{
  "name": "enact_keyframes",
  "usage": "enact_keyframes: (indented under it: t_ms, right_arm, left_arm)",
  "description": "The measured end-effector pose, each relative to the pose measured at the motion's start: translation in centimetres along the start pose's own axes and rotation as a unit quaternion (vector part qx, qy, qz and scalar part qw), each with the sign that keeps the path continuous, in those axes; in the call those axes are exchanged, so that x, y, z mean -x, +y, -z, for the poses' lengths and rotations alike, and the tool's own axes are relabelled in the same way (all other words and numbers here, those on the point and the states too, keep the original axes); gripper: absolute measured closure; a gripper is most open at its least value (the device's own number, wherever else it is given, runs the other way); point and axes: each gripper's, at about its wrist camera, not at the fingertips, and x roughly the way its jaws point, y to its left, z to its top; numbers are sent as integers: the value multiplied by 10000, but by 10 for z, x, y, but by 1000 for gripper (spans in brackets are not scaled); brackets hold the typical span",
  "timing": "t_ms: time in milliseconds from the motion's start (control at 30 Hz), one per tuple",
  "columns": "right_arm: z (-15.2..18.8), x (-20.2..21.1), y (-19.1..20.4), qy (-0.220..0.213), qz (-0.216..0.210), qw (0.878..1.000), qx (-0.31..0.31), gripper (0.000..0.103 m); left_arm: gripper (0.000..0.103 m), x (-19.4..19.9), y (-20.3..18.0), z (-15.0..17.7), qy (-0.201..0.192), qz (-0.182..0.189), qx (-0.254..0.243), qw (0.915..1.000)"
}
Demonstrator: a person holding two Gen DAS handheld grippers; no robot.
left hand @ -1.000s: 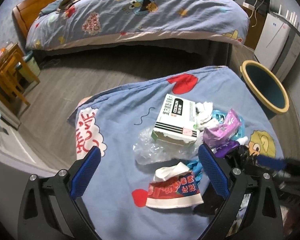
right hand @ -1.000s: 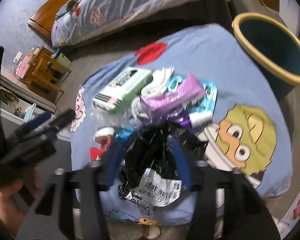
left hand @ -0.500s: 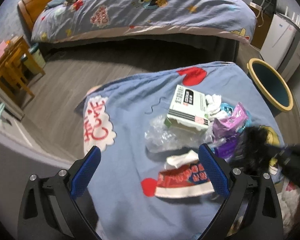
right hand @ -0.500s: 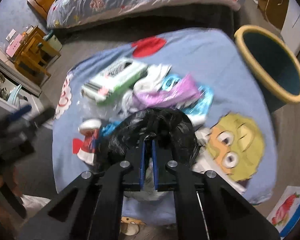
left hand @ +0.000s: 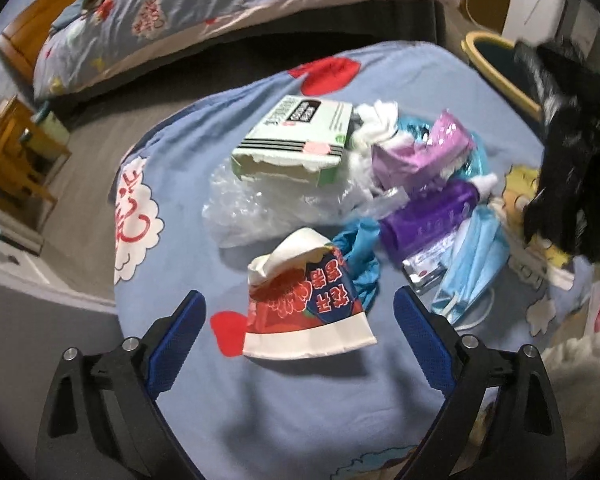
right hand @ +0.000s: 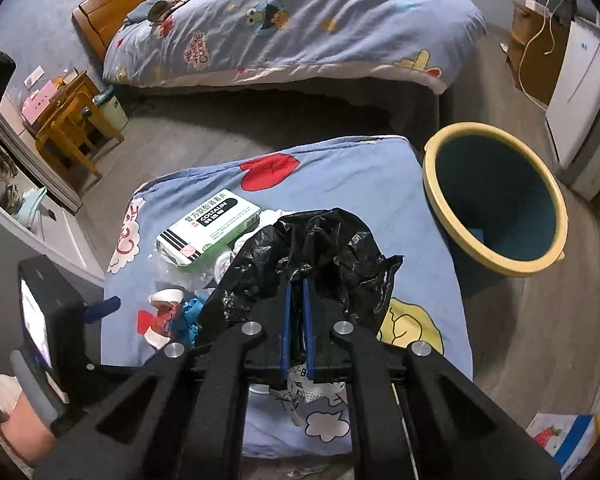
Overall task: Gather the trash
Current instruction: 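Grasp the black plastic bag with the right tool while the left tool grasps the red-white cup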
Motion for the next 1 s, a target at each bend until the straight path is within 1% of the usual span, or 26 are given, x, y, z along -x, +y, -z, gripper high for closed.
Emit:
enact_keyframes:
  t_ms: [33, 67, 100, 167, 200, 233, 267, 367, 467, 533, 567, 600, 667, 700, 733, 800, 833, 867, 900, 933, 1000]
  right_arm:
    - [-1, 1, -1, -27, -18, 10000, -14, 98]
    - [0, 2, -2, -36, -45, 10000, -52, 98]
    - [-1, 3, -4, -43, -86, 9999, -134, 98]
    - [-1, 3, -7, -37, -114, 9997, -214, 98]
    - [-1, 3, -8, -41, -121, 9997, -230, 98]
    - [-2, 4, -8, -49, -127, 9996, -238, 98]
    - [-2, 4, -8, -57, -141, 9996, -246, 98]
    - [-3, 7, -8, -106, -201, 9994, -275, 98]
    - [-3, 10, -9, -141, -217, 9993, -274, 98]
    - [-2, 10, -11, -149, -208, 9992, -297, 98]
    - [-2, 11, -12, -155, -204, 9992, -318, 98]
    - [-2, 11, -13, -159, -209, 9991, -345, 98]
    - [-2, 12, -13, -157, -232, 9989, -373, 98]
    - [-1, 11, -12, -149, -239, 9989, -367, 98]
    - [-1, 11, -12, -144, -240, 9990, -359, 98]
    - [-1, 11, -10, -129, -241, 9990, -340, 98]
    - [-1, 10, -10, -124, -243, 9990, -342, 98]
    - [-1, 10, -10, -121, -244, 9990, -350, 98]
    - [-2, 9, -10, -111, -248, 9990, -359, 98]
    - [-2, 9, -9, -103, -247, 9990, -358, 98]
    - [-2, 8, -9, -90, -234, 9991, -343, 98]
  left_arm:
    - [13, -2, -2, 0, 30, -52, -43, 10000]
    - [25, -5, -3, 1, 84, -62, -100, 9999]
    - [33, -5, -3, 1, 122, -43, -114, 9999]
    - [52, -10, -2, 2, 259, 112, -84, 9996]
    - [59, -10, -3, 2, 274, 128, -93, 9995]
    - [72, -9, -3, 2, 250, 118, -127, 9995]
    - [81, -7, -3, 1, 220, 121, -134, 9996]
    - [91, 6, 5, -1, 29, 145, 31, 9999]
    - [100, 23, 28, -7, -237, 411, 504, 9976]
    - [101, 30, 43, -9, -360, 489, 850, 9945]
    - [101, 30, 51, -9, -354, 525, 1018, 9928]
    - [101, 27, 56, -10, -313, 550, 1126, 9916]
    - [101, 19, 68, -7, -139, 468, 1395, 9890]
    - [101, 16, 73, -6, -78, 498, 1517, 9871]
    - [101, 15, 74, -5, -64, 540, 1559, 9863]
    - [99, 18, 65, -5, -123, 665, 1436, 9873]
    - [88, 19, 59, -5, -160, 696, 1317, 9887]
    - [68, 19, 46, -6, -167, 722, 1097, 9912]
    - [56, 18, 39, -6, -175, 714, 966, 9926]
    - [39, 17, 31, -5, -172, 660, 795, 9945]
    - [37, 11, 10, -3, -94, 460, 329, 9984]
